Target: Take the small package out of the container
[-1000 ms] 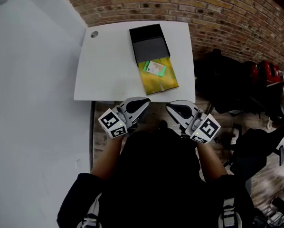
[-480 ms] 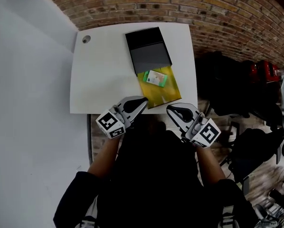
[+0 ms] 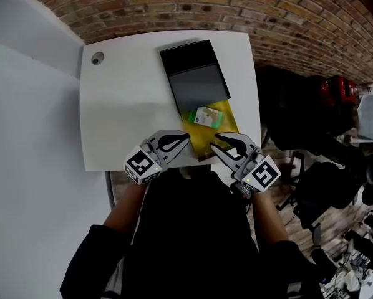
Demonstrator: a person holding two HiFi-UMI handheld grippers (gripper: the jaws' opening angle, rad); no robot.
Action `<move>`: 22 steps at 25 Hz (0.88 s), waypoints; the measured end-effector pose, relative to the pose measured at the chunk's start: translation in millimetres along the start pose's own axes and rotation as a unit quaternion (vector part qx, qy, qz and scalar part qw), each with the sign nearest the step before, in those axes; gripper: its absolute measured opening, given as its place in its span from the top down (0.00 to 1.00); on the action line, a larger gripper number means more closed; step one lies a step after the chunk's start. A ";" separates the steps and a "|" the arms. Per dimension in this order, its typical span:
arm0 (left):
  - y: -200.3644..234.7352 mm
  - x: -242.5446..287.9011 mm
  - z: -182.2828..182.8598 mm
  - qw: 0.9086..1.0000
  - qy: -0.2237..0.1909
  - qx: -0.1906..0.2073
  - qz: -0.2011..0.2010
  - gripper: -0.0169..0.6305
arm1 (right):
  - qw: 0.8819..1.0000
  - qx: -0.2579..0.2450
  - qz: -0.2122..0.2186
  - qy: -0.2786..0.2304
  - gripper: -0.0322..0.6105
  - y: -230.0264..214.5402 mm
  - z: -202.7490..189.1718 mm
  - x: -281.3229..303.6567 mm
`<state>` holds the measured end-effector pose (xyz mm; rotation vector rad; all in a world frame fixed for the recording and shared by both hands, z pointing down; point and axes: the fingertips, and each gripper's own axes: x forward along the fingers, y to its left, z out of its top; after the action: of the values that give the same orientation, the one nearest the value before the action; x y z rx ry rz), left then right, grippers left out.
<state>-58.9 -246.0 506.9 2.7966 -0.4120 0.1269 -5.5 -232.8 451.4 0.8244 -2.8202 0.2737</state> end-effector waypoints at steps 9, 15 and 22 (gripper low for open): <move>37.2 6.7 -12.9 0.999 0.010 -0.015 -0.044 0.95 | 0.993 -0.010 -0.020 0.119 0.65 -46.1 -36.5 39.6; 43.4 14.8 -24.1 0.997 0.019 -0.026 -0.064 0.95 | 0.977 -0.036 0.003 0.210 0.53 -64.2 -79.6 52.4; 43.6 20.2 -32.3 0.997 0.019 -0.036 -0.072 0.95 | 0.954 -0.032 0.001 0.297 0.47 -80.5 -134.6 57.2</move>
<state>-53.8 -280.9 552.8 2.7366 -0.2017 0.1299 8.6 -298.0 604.5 0.5964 -2.2519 0.3578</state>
